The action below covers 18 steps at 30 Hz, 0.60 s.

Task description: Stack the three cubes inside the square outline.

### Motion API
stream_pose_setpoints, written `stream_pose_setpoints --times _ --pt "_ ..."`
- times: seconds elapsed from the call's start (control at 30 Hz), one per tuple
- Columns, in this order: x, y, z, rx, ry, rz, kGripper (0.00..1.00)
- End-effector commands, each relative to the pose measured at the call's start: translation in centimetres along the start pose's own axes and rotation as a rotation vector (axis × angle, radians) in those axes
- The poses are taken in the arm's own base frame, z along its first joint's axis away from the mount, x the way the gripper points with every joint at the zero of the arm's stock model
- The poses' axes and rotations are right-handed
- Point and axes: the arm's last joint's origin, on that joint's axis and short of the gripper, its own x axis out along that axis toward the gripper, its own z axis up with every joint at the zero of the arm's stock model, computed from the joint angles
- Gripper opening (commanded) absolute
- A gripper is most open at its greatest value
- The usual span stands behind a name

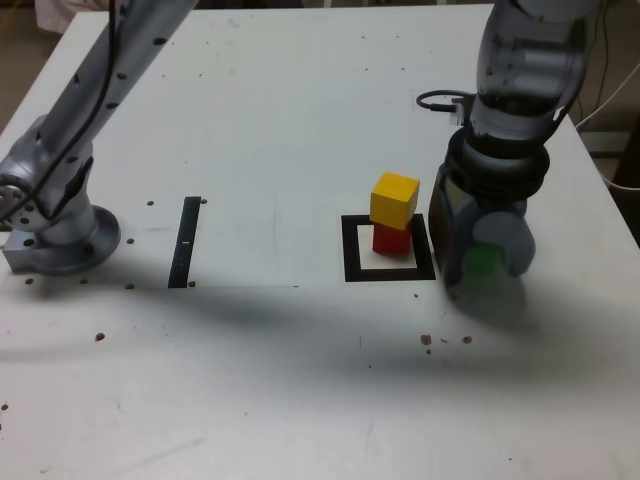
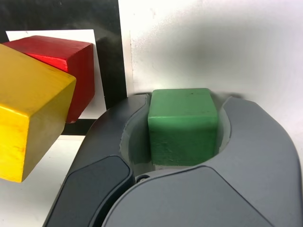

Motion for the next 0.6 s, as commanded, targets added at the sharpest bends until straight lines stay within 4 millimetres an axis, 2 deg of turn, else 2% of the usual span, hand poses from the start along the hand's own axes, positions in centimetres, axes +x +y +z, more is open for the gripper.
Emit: stream_pose_setpoints --times 0.0,0.17,0.37,0.47,0.57 --pt "-1.5 0.0 -0.5 0.008 -0.014 0.017 0.14" --pt "-5.4 -0.1 -1.7 0.041 -0.052 0.032 0.14" --pt "-10.5 0.5 -4.2 0.095 -0.119 0.037 0.14" --pt "-12.1 0.9 -5.3 0.116 -0.136 0.036 0.14" --pt "-12.8 1.3 -6.5 0.131 -0.119 0.045 0.14"
